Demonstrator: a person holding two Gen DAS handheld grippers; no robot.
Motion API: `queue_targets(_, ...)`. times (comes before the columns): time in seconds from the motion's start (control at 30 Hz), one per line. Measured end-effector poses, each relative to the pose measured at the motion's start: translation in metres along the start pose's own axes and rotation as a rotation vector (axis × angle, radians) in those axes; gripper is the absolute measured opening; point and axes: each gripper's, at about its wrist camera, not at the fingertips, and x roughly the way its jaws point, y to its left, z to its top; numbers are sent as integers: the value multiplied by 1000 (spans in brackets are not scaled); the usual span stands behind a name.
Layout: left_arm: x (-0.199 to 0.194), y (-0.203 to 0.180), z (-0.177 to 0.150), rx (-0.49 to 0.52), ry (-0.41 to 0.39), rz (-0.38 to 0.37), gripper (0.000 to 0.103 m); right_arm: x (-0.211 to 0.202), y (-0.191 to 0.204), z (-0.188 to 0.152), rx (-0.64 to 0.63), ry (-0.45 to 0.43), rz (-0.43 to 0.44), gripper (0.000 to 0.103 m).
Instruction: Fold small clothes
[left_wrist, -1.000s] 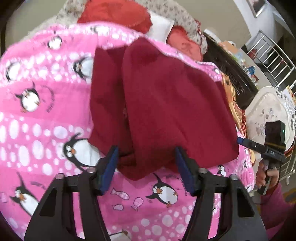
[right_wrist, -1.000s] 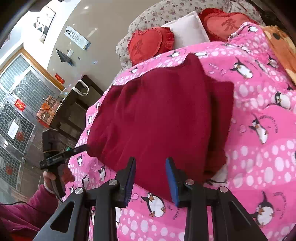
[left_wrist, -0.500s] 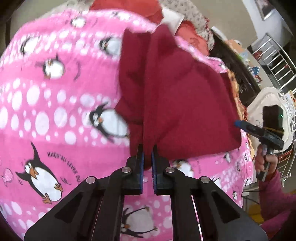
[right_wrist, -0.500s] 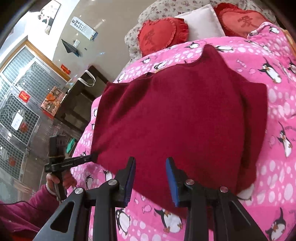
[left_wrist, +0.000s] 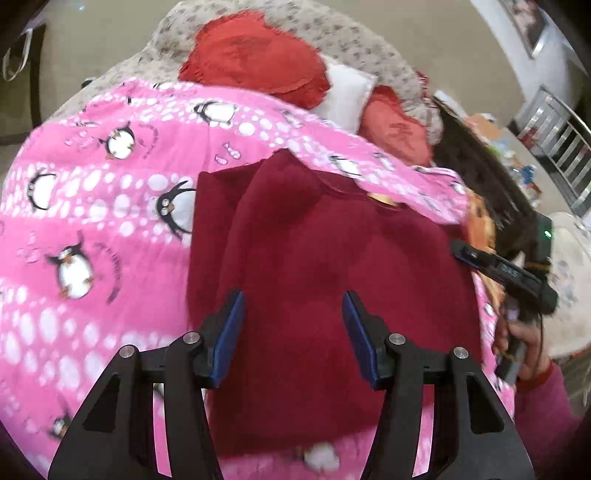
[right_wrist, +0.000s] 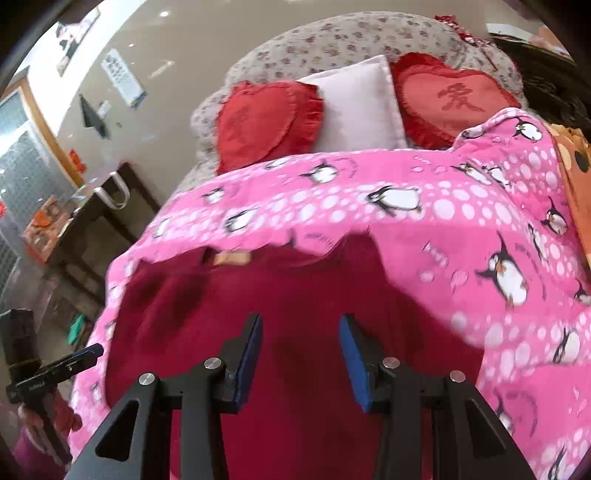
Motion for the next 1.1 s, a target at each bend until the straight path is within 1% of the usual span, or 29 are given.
queue_targets(0.03,15,2,5,-16,6,37,54,7,-4,3,12,-4,-23,41)
queue_targets(0.1,35,9,9,-47,23,73,54,22,-17,6,41,-6,-17,41)
queue_targets(0.13,48,14,13,-67,52,88,54,25,-19,7,39,-7,-23,41)
queue_targets(0.2,54,17,14,-82,59,97,54,32,-17,13,21,8,-48,41)
queue_targets(0.27,52,10,14,-45,52,121,54,33,-13,19,3,34,-75,41)
queue_targets(0.33,47,4,12,-4,44,143,54,27,-9,20,-4,38,-84,41)
queue_targets(0.43,39,1,9,10,36,154,54,11,4,15,-17,22,-64,41)
queue_targets(0.53,32,0,5,7,30,156,54,-5,16,4,-33,11,-35,41)
queue_targets(0.63,29,-3,6,4,25,162,54,-15,23,-7,-61,11,-54,41)
queue_targets(0.73,25,-7,4,14,17,175,54,-22,19,-15,-60,8,-74,42)
queue_targets(0.83,23,-10,2,21,12,191,54,-21,4,-20,-15,13,-104,42)
queue_targets(0.93,21,-10,0,15,11,198,54,-5,-15,-25,24,44,-120,42)
queue_targets(0.97,20,-10,0,13,11,199,54,0,-18,-26,17,51,-133,42)
queue_targets(1.07,12,-7,-1,-5,6,182,54,-3,-6,-22,-20,68,-178,42)
queue_targets(1.1,5,-3,-3,-29,-5,157,54,-10,3,-19,-29,55,-175,42)
